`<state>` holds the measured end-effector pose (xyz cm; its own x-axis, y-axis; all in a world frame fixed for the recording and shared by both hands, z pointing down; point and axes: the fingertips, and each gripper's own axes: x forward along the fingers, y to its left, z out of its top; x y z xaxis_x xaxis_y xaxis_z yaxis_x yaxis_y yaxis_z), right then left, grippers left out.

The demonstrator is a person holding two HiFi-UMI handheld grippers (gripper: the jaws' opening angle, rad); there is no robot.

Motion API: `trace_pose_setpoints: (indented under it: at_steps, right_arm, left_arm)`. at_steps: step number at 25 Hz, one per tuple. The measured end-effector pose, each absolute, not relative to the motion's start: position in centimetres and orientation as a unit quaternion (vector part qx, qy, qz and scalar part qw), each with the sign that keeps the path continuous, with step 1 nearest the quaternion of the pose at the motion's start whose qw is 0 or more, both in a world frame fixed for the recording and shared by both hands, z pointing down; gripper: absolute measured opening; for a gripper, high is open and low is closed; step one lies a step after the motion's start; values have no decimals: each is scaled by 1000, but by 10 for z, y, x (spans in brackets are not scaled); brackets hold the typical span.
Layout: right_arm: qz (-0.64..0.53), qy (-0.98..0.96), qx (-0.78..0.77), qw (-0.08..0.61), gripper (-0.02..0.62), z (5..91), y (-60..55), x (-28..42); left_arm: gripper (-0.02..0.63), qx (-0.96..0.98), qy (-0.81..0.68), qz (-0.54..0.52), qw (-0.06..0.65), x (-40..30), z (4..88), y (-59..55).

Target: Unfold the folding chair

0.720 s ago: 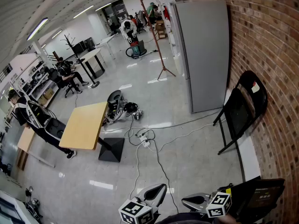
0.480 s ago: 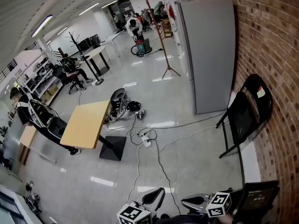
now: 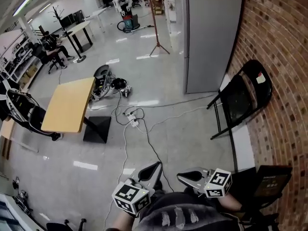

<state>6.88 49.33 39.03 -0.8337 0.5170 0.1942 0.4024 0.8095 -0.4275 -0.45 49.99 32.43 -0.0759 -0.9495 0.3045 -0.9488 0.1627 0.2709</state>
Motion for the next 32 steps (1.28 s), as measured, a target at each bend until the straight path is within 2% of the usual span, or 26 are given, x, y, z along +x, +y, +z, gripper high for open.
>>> trace_pose_setpoints:
  at_steps: [9,15,22,32]
  right_arm:
    - [132,-968,-152,152,0,352,531,-43]
    - [105,-972,-113,176,0,342,548,-71]
    - [104,-973,-105,179,0,340,554,-92]
    - [110,-973,-143,146,0,339,545,-109]
  left_arm:
    - [2,689,-703,-11,174,-122,311,528]
    - [3,714,-680,-38,159,-164,305,534]
    - [2,717,-667,-80,188,-175,311,544]
    - [2,705,-681,-47,194,-170,310,533]
